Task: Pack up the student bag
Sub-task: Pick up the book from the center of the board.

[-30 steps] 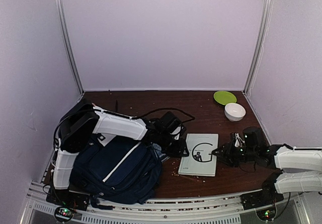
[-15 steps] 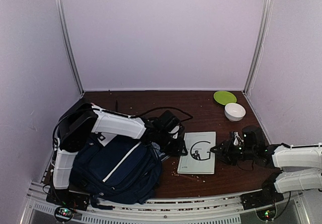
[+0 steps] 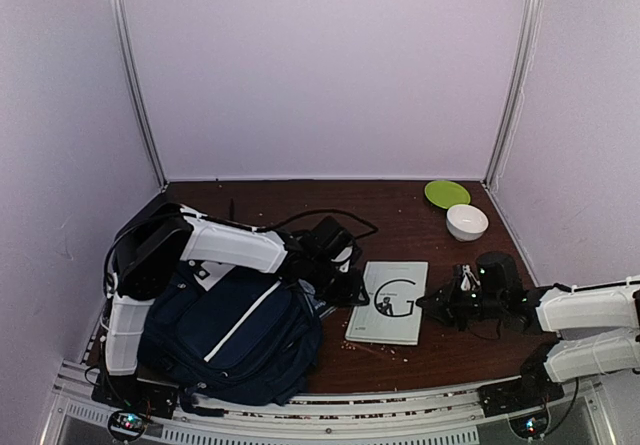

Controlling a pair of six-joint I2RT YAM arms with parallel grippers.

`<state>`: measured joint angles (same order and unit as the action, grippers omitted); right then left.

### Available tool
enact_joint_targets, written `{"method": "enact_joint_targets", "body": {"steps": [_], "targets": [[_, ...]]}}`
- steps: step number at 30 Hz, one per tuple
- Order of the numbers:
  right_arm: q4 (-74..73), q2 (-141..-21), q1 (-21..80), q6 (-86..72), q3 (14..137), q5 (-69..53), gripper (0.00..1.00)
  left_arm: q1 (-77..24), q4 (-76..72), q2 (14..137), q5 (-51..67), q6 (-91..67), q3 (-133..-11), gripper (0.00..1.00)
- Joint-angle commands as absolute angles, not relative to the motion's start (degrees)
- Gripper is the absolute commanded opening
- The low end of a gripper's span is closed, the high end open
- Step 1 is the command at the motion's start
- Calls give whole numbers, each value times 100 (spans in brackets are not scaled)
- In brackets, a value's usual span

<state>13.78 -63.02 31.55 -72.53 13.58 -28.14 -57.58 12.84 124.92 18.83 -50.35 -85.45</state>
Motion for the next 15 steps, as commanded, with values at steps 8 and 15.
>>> {"method": "enact_joint_targets", "body": {"steps": [8,15], "targets": [[2758,-5939,3410,-7273,1741,-3445,0,-6144,62,12302,2634,-5059,-8440,59],[2140,-5683,3410,-7059,1904,-3262,0,-6152,274,11864,2401,-4917,-8389,76]]}}
